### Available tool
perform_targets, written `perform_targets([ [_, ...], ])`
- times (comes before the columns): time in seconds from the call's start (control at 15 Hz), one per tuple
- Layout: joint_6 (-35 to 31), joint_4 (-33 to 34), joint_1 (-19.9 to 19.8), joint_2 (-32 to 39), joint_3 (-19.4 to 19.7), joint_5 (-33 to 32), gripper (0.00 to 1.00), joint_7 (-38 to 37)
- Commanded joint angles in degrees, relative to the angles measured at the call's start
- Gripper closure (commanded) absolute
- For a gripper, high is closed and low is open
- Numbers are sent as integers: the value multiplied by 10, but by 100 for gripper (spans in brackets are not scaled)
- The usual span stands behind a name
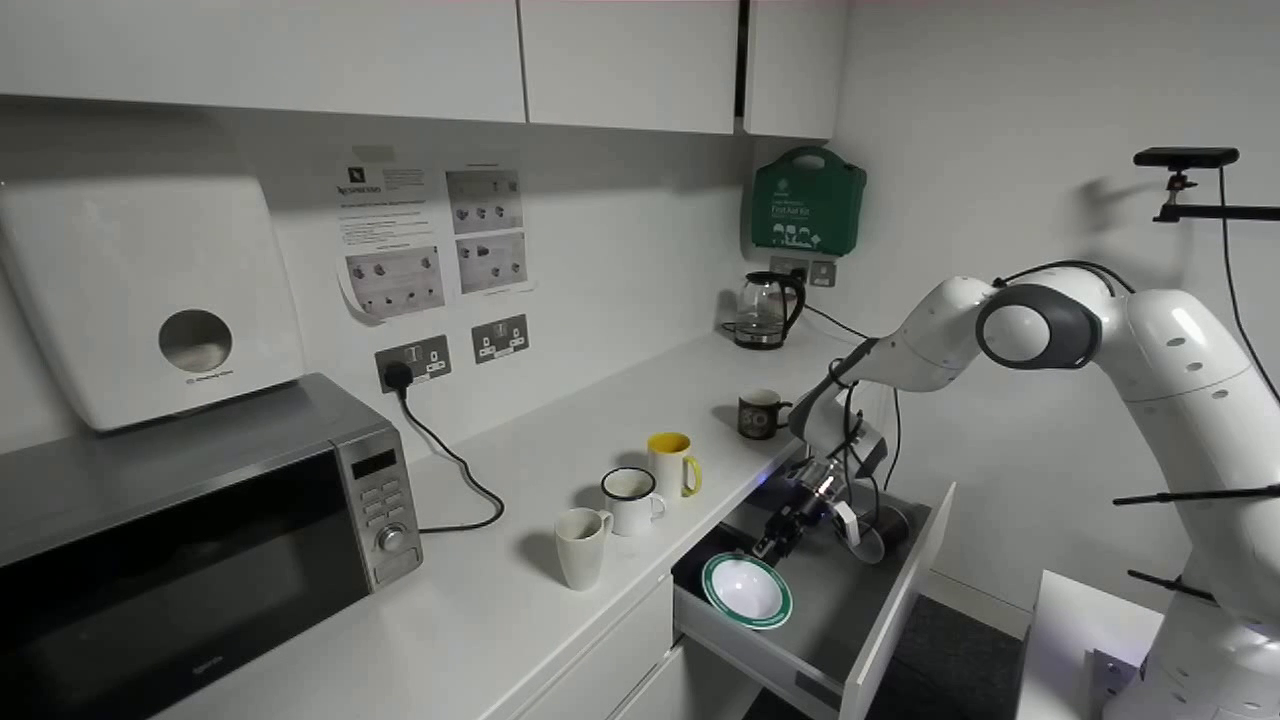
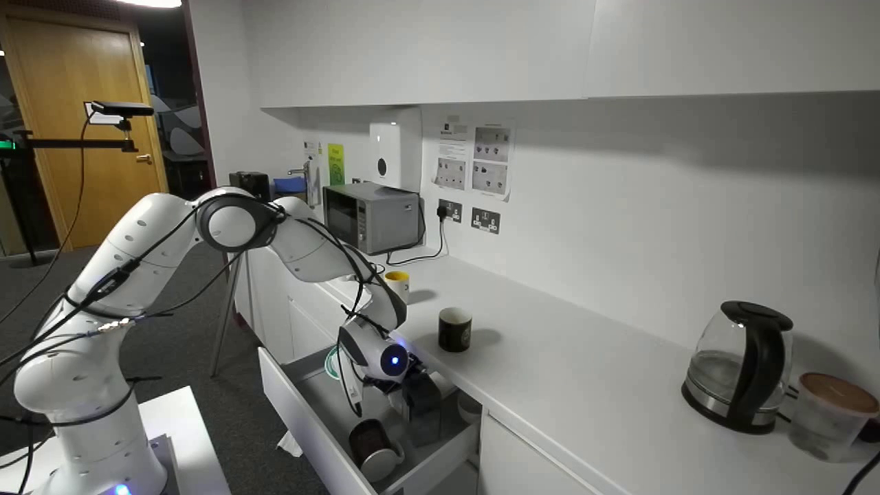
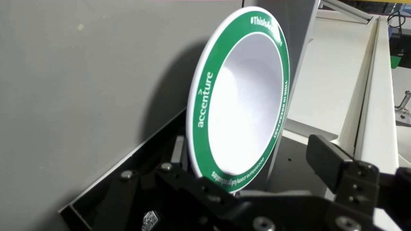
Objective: Take the green and white bowl out of the open drawer and place it on the countertop
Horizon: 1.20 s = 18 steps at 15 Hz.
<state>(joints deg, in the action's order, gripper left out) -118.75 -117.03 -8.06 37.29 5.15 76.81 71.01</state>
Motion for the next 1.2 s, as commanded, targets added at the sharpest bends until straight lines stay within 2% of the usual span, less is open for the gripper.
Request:
perform_targets([
  [0.0,30,9,-6,3,-4,-14,21,6],
  [0.13,34,9,-6,3,-4,-15,32,7],
  [0.33,37,10,-6,3,-3,-19,58,5],
  [0.73,46,12,-7,5,-2,-27,99,5],
  [1.13,51,7,-10,-2,-1,-32,96,8],
])
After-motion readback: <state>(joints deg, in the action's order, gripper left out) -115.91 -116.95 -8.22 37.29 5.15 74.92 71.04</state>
